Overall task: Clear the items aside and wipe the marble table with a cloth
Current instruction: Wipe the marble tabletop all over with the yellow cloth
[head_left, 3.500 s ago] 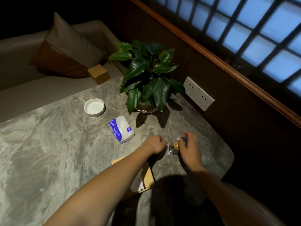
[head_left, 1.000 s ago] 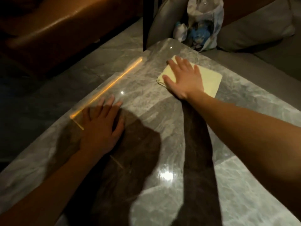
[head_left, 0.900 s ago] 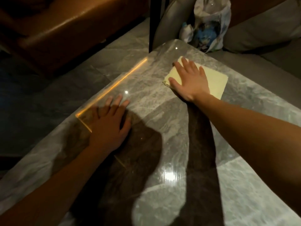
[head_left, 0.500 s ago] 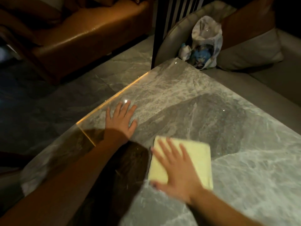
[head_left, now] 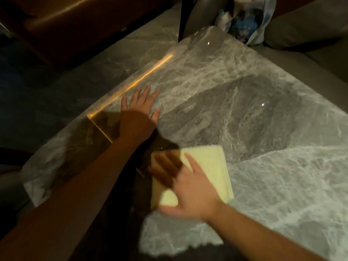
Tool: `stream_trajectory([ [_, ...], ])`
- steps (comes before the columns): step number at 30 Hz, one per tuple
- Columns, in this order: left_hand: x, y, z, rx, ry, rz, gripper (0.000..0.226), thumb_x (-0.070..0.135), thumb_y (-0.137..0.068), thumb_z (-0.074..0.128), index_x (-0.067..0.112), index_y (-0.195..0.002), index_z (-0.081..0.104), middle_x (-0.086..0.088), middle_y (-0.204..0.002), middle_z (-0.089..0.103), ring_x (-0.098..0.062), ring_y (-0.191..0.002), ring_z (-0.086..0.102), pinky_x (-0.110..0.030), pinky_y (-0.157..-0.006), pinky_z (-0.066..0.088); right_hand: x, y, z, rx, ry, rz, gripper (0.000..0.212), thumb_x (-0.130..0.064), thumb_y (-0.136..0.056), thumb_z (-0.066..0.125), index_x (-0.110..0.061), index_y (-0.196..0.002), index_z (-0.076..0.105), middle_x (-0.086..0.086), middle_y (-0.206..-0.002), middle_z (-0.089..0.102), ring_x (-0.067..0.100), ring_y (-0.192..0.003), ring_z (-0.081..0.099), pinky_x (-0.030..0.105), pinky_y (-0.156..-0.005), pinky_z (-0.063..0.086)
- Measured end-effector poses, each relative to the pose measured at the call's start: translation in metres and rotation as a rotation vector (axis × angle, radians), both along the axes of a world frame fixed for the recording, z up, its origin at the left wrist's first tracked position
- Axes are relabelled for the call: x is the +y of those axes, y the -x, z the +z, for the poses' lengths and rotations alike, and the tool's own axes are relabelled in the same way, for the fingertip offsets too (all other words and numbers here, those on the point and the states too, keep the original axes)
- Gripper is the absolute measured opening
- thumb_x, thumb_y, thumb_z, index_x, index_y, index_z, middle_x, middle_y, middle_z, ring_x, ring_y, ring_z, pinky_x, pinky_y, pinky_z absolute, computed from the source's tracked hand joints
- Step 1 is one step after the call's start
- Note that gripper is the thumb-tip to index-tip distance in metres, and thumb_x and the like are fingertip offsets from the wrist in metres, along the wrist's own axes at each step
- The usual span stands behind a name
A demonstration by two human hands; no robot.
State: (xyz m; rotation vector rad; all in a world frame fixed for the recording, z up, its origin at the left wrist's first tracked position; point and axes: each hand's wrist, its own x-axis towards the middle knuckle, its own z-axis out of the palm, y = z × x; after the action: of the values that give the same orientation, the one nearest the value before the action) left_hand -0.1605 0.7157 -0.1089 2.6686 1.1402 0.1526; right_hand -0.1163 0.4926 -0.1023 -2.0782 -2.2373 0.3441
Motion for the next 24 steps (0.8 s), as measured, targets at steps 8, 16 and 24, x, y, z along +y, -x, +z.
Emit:
stream_trajectory([
  [8,0.004,0.005,-0.006,-0.054,-0.014,-0.054,0.051,0.041,-0.094,0.035,0.028,-0.143,0.034,0.0,-0.156,0.026,-0.023,-0.146,0.017,-0.053,-0.115,0.011,0.137,-0.127,0.001,-0.091,0.0,-0.396,0.082,-0.075,-0.086,0.03,-0.034,-0.154,0.01,-0.002,-0.163,0.004,0.022,-0.15,0.002,0.052,-0.118,0.005],
  [16,0.008,0.004,-0.005,-0.104,-0.007,-0.072,0.051,0.044,-0.088,0.037,0.028,-0.136,0.041,0.0,-0.152,0.032,-0.024,-0.144,0.022,-0.053,-0.113,0.017,0.186,-0.214,0.002,-0.08,-0.008,-0.63,0.088,-0.081,-0.081,0.021,-0.033,-0.154,0.008,-0.002,-0.163,0.001,0.024,-0.15,-0.001,0.061,-0.115,0.001],
  [24,0.013,0.003,-0.005,-0.12,-0.014,-0.046,0.05,0.04,-0.086,0.046,0.025,-0.134,0.046,-0.003,-0.148,0.039,-0.025,-0.138,0.032,-0.051,-0.112,0.016,0.111,-0.146,0.004,-0.065,0.064,-0.57,0.084,-0.077,-0.083,0.029,-0.038,-0.153,0.004,-0.005,-0.163,-0.005,0.024,-0.15,-0.005,0.065,-0.112,0.005],
])
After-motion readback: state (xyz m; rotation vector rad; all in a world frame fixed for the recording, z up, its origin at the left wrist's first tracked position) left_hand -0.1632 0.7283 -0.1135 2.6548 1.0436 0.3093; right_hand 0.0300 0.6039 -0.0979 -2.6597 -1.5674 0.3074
